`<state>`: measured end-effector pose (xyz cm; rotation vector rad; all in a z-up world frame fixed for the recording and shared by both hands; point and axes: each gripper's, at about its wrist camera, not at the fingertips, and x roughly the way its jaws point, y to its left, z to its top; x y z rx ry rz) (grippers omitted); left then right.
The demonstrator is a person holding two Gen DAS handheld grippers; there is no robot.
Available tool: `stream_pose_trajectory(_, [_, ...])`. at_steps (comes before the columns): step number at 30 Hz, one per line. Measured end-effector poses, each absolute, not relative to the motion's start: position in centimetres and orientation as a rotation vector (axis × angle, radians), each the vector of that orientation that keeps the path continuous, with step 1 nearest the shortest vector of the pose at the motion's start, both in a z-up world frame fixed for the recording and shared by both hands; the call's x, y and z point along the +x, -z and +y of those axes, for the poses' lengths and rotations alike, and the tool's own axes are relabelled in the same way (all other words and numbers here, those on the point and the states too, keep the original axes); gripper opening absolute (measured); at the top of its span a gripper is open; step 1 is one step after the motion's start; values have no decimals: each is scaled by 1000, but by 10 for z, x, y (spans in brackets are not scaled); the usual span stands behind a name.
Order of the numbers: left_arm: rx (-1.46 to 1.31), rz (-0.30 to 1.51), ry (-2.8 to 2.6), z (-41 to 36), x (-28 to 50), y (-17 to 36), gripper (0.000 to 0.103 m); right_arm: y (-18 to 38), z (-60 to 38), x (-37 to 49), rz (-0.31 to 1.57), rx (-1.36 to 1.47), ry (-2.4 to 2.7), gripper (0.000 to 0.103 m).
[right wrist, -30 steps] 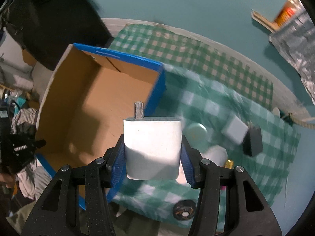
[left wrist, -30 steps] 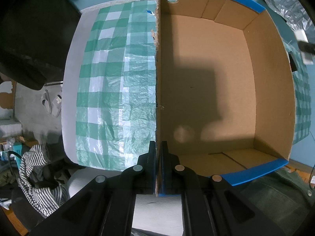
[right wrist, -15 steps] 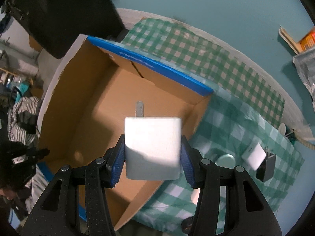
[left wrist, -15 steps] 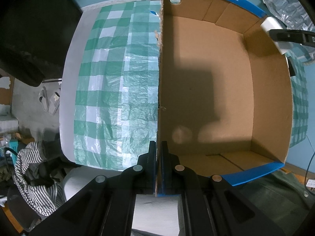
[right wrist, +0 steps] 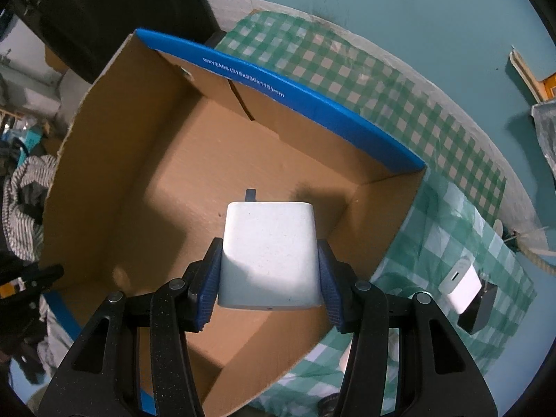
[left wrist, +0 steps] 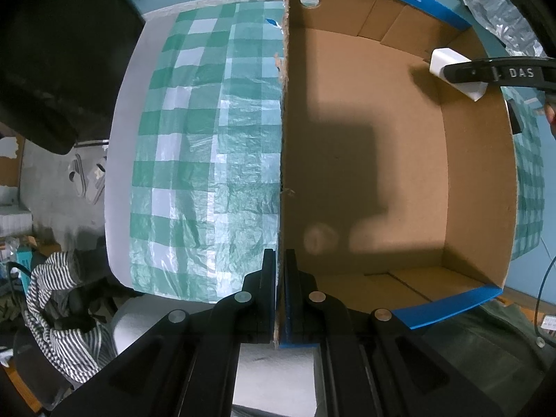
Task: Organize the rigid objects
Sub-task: 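Lower the white charger into the box and open the right tool, then move the right tool back to the table and grasp the mint-green tin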
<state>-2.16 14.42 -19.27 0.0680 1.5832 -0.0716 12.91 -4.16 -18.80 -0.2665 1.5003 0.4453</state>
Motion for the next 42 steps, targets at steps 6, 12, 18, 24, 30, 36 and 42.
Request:
stream_pose_trajectory(6, [68,1580,80,142,-22,193,4,190,-40,129,1500,-269,-437,51])
stream_pose_trajectory(12, [83,1575,78,140,-21,192,4,183,-44,128,1489,-246,-440,55])
stream_pose_trajectory(18, [90,1574,80,139,-21,192,4,166,-47,126,1454,-222,-439,63])
stream_pose_trajectory(24, [94,1574,79,139,-20,192,4,146,-57,125,1424,-192,-416,65])
stream_pose_trajectory(30, [94,1571,79,139,-20,191,4,128,-79,125,1402,-174,-374,65])
stream_pose_trajectory(36, [91,1564,77,139,-19,189,4,124,-109,126,1405,-151,-302,70])
stream_pose_trajectory(42, [84,1562,74,139,-19,189,4,134,-142,130,1440,-105,-222,71])
